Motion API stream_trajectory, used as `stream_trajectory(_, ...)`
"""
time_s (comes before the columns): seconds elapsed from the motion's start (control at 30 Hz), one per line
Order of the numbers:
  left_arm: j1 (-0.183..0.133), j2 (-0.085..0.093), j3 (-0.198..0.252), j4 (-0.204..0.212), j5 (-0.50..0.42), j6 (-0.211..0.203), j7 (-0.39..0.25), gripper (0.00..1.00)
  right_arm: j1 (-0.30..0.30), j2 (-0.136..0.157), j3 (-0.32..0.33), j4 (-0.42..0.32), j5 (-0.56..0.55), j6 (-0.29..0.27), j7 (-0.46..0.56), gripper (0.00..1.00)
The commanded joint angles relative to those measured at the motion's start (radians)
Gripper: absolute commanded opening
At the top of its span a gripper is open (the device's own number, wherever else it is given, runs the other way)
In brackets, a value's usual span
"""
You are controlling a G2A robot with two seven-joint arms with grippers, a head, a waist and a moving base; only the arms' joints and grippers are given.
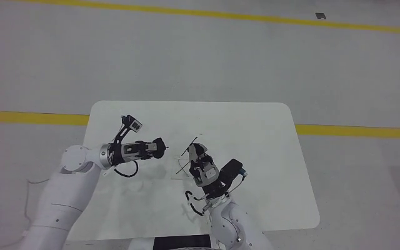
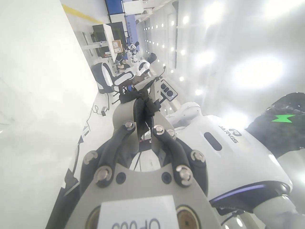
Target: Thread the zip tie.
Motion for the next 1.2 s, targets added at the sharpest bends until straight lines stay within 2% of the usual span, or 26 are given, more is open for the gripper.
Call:
stream_trajectory(0.0,0.002,-0.005,-0.002,0.0,0.007,0.0,0.001,0.0,0.0,0.0,0.0,0.0,0.0,0.0,0.0,0.0)
stream_trajectory(0.33,0.01,-0.023,-0.01,0.004,0.021,0.0,0.001,0.0,0.0,0.0,0.0,0.0,0.0,0.0,0.0,0.0)
stream_trajectory(0.43,0.013,-0.021,0.003,-0.002,0.042,0.0,0.001,0.0,0.0,0.0,0.0,0.0,0.0,0.0,0.0,0.0)
stream_trajectory(1.17,0.013,-0.021,0.003,-0.002,0.042,0.0,0.001,0.0,0.0,0.0,0.0,0.0,0.0,0.0,0.0,0.0)
